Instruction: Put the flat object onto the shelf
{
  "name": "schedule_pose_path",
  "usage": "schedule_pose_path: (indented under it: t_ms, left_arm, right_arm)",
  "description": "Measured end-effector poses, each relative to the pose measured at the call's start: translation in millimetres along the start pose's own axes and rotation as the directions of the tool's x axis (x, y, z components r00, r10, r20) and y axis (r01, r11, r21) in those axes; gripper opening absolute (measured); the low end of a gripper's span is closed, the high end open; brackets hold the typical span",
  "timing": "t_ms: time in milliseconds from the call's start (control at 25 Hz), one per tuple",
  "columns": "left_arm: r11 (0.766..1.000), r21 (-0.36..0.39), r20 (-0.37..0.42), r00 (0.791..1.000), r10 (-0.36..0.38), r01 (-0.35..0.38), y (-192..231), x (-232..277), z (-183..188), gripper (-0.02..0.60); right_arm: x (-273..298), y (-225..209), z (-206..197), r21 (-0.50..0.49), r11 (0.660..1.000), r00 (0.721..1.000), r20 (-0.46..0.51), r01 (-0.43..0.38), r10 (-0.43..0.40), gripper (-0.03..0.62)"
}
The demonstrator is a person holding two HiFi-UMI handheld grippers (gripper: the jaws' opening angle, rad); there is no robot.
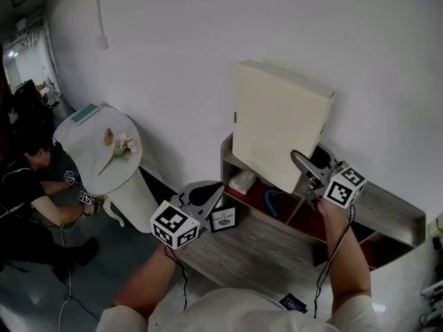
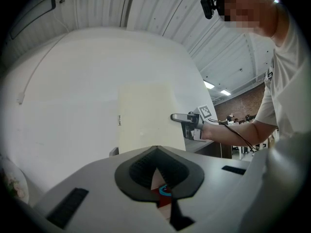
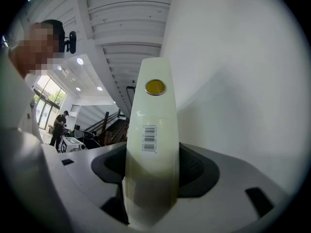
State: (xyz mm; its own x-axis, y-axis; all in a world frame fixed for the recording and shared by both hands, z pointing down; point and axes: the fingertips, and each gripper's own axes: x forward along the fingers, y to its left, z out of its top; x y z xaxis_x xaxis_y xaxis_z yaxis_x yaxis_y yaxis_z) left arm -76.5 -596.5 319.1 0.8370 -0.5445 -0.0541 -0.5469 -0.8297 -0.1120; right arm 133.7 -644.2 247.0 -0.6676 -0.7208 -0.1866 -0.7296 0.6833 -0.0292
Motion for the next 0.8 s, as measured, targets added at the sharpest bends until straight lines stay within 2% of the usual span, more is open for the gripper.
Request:
schedule_pose_path:
  t_ms: [440, 800]
  left_arm:
    - [1.000, -0.011, -0.002, 1.000, -0.006, 0.006, 3.7, -4.5, -6.7, 0.012]
    - [1.000, -0.009, 0.006, 1.000, -0.010, 0.010, -4.6, -4.2, -2.7, 0.012]
  right_arm:
    - [6.9, -21.6, -9.9, 0.002, 1.000, 1.000, -0.005, -0.030, 0.030, 0.293]
    - [7.6, -23.1, -11.5, -0.002, 0.999, 0.998, -0.018, -0.052, 0.052, 0.308]
